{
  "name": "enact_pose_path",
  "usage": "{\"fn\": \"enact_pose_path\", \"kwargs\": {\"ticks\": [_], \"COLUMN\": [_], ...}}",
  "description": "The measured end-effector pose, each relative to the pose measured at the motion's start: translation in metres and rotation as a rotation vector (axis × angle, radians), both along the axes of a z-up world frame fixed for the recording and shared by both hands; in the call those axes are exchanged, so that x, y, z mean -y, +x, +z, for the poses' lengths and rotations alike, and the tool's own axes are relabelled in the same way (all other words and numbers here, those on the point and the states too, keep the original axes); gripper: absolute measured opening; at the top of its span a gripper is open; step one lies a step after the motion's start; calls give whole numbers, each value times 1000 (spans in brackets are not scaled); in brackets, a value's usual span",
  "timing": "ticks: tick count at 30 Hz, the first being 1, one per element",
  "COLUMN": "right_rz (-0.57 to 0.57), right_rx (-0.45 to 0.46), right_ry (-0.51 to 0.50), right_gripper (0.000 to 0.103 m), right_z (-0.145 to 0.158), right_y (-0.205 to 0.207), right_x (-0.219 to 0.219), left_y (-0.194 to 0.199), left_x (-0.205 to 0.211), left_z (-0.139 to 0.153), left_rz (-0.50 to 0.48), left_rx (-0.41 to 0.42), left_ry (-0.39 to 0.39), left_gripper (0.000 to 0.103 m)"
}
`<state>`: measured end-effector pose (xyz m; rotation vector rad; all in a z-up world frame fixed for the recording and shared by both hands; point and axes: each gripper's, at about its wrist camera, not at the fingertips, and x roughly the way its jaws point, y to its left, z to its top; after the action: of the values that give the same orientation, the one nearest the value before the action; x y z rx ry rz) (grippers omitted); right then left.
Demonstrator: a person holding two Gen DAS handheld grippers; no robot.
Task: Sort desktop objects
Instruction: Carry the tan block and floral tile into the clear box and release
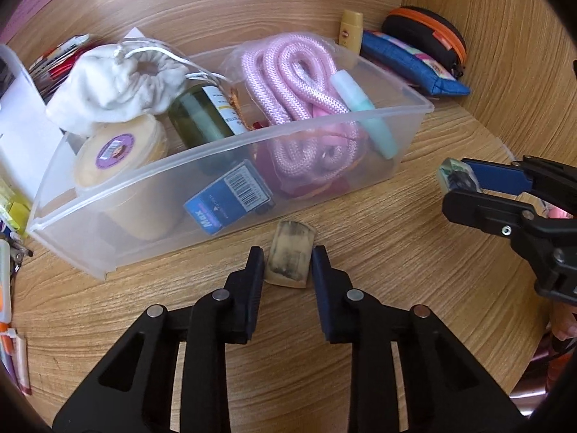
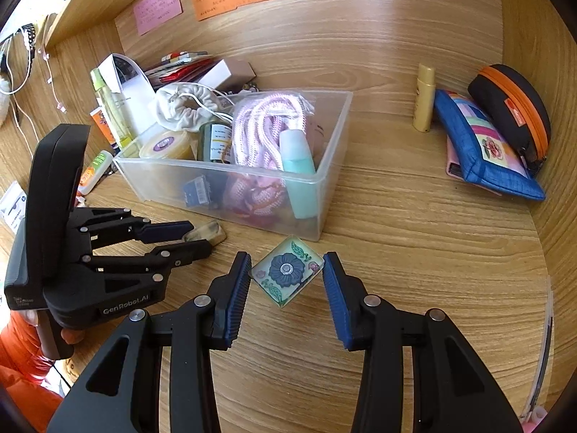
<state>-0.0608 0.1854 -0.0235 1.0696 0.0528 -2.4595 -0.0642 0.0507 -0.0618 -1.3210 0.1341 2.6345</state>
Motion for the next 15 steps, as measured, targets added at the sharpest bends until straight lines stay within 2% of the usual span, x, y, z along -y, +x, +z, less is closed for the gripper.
{"fn": "enact_pose_path", "kwargs": {"ticks": [15], "right_rz": [21], "right_rx": [-34], "right_ry": [-8], "right_gripper": [38], "right_z": [17], "right_y": [2], "right_x": [18], "left_y": [34], "left_x": [31], "left_z": [41], "left_rz": [40], "left_rx": [-117], "left_ry": [73], "left_gripper": [21]}}
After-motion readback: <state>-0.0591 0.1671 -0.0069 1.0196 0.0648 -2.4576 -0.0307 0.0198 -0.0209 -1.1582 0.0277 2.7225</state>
